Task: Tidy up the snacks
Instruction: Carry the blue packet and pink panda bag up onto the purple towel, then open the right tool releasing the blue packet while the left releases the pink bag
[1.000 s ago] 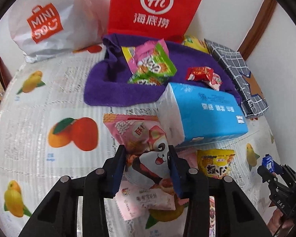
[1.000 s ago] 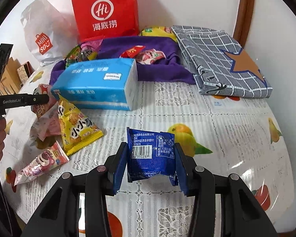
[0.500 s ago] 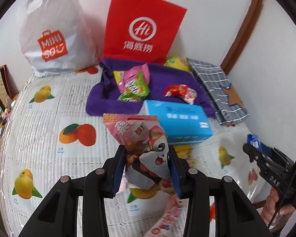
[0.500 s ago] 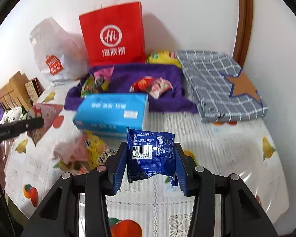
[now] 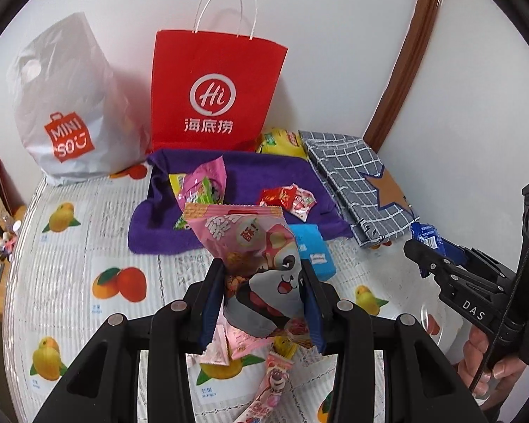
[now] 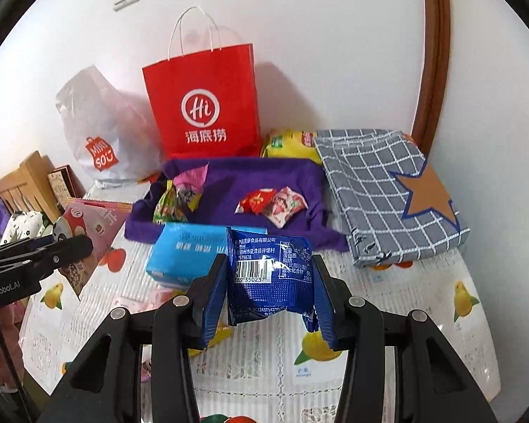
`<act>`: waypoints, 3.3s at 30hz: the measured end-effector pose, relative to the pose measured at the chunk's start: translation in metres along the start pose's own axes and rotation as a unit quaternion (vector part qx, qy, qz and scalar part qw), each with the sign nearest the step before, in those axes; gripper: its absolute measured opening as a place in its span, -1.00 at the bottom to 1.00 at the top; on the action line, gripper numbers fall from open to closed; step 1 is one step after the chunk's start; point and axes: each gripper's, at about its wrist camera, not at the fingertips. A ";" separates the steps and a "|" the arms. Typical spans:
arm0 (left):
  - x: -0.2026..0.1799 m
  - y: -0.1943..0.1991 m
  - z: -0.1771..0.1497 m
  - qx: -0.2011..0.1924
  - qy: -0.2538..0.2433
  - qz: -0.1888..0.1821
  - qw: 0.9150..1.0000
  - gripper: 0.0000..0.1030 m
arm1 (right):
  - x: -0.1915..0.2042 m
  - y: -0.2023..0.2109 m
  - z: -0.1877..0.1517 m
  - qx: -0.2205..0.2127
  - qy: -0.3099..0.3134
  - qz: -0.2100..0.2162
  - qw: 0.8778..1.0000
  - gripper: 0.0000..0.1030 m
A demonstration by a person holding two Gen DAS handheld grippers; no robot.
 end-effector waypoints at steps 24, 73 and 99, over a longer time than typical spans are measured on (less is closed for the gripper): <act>0.003 -0.005 0.054 -0.029 0.005 0.008 1.000 -0.24 | 0.003 -0.030 0.058 -0.011 0.005 0.017 1.000 -0.12; 0.098 -0.171 0.141 0.032 0.078 0.033 0.996 -0.24 | -0.037 -0.267 0.129 0.100 -0.015 0.049 0.994 -0.11; 0.062 -0.209 0.125 0.082 0.056 0.004 0.995 -0.22 | -0.013 -0.267 0.120 0.112 0.015 0.042 0.993 0.44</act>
Point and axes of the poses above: each gripper's, at about its wrist camera, not at the fingertips, and y roughly against the way its jaws point, x to its left, z to its top, and after that the axes turned 2 degrees about y, right-handed
